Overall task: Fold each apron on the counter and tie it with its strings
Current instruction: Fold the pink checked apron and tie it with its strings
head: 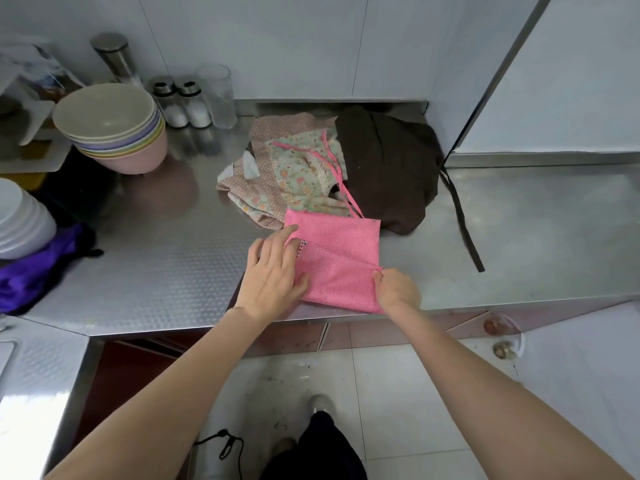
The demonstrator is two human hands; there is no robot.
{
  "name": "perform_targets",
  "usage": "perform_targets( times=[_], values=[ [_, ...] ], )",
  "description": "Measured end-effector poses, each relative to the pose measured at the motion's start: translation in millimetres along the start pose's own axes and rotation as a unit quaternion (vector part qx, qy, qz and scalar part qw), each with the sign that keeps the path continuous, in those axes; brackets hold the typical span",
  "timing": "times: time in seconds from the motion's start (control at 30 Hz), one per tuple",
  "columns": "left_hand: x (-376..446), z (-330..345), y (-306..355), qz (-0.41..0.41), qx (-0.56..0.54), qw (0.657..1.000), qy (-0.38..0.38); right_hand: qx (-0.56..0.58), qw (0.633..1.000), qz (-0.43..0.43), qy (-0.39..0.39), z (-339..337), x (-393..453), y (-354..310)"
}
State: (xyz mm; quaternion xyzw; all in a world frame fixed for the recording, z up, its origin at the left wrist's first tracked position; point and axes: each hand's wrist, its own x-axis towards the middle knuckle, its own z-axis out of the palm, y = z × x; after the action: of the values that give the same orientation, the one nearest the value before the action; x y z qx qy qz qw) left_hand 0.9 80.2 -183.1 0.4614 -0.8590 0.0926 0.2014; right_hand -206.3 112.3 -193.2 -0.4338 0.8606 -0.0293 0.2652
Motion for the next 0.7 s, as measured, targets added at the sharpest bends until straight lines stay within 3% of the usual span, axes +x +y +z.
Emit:
perform_targets(
  times=[0.07,0.13,0.2,0.27,0.3,0.37,0.43,0.5,0.6,0.7],
  values=[
    [4,0,1,-0.008,-0.017,1.0,0.005,-0.013,1.0,-0.006,0.009,2,-1,-1],
    [6,2,3,0.044,-0.013,0.997,-0.062,-0.02,1.0,-0.005,0.013,3,-3,-3],
    [4,10,5,0.118,-0.001,0.965,-0.233,-0.02,1.0,-0.003,0.019,2,-4,-3],
    [-2,20,4,0.122,0.021,0.907,-0.403,-0.036,0.997,-0.024,0.061,-3,-9,-4],
    [-3,23,3,0.113,0.027,0.89,-0.44,-0.054,0.992,-0.063,0.095,-6,-13,-3],
    [-3,27,3,0.105,0.021,0.881,-0.46,-0.11,0.968,-0.2,0.101,-7,-15,2],
    [0,27,2,0.098,0.006,0.879,-0.466,-0.181,0.934,-0.309,-0.015,-5,-11,8],
    [1,26,-2,0.093,-0.006,0.884,-0.458,-0.237,0.909,-0.325,-0.111,-4,-7,16],
    [-6,20,-13,0.083,-0.05,0.891,-0.443,-0.254,0.894,-0.359,-0.081,-5,-4,28],
    [-11,13,-23,0.014,-0.167,0.886,-0.433,-0.145,0.916,-0.368,-0.067,-10,-10,36]
  ],
)
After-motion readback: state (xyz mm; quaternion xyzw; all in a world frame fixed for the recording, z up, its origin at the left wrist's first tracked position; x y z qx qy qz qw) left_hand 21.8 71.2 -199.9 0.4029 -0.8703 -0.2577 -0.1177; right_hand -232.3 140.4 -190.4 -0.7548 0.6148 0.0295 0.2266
